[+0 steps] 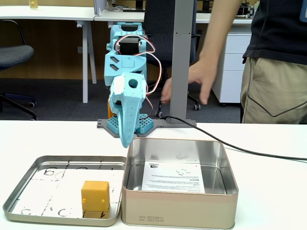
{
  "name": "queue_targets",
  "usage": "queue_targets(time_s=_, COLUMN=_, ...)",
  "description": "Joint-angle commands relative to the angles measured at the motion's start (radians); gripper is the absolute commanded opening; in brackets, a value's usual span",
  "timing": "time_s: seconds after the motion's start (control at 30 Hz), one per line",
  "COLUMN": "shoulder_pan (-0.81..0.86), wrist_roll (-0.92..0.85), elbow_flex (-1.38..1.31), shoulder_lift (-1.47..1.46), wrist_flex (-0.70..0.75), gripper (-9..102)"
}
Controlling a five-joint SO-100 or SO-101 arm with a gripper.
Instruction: Grasp a lego block and put it in the bin.
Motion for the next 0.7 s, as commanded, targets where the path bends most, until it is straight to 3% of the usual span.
queue_targets(time_s=0.0, shoulder_pan=0.003, wrist_roll=0.0, elbow_flex=0.017, shoulder_lift=0.064, wrist_flex=0.008, gripper=0)
queue_targets(time_s=0.67, shoulder_pan=0.146, wrist_roll=-0.009, elbow_flex=0.155, shoulder_lift=0.158, wrist_flex=0.121, gripper=4)
